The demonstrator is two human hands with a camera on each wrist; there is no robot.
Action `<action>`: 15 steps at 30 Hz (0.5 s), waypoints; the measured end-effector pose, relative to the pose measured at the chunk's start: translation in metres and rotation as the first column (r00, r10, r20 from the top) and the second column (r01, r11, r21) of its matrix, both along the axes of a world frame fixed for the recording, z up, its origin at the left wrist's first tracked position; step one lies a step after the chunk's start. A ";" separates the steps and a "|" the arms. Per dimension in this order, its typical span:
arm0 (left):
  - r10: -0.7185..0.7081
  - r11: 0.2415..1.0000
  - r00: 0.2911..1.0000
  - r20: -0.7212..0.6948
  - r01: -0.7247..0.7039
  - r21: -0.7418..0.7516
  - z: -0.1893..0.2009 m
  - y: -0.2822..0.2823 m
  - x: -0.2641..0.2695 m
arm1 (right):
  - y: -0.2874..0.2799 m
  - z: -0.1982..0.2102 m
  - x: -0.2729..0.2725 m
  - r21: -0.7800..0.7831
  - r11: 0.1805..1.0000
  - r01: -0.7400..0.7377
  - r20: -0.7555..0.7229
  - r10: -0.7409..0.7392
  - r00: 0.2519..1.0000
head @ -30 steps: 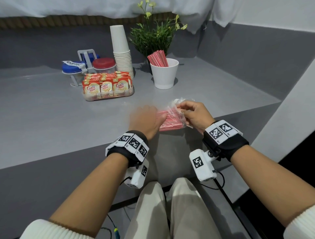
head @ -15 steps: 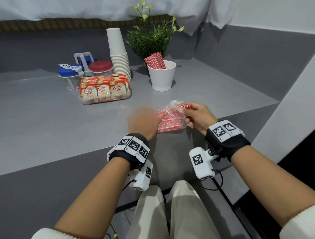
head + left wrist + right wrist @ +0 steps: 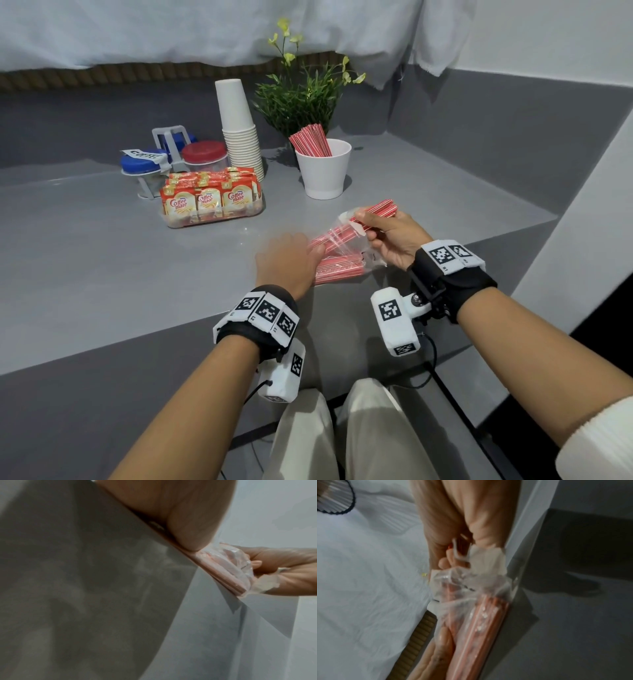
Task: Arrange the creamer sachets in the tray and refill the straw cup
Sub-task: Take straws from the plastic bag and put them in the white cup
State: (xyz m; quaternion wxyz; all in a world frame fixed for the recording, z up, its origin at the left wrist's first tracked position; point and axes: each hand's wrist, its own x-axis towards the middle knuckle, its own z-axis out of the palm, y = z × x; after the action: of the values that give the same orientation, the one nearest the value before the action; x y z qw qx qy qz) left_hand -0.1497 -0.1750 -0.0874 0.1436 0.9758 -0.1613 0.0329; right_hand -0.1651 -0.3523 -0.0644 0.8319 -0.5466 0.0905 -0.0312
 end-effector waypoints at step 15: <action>0.012 1.000 1.000 0.027 -0.012 -0.002 -0.002 -0.003 0.003 | 0.020 0.003 0.014 -0.316 0.940 0.128 0.115 -0.096 0.989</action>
State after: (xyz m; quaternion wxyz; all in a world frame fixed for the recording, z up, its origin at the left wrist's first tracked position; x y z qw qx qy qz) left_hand -0.1471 -0.1776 -0.0895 0.1419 0.9762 -0.1572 0.0473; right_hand -0.1510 -0.3324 -0.0610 0.7315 -0.6672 0.0742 -0.1197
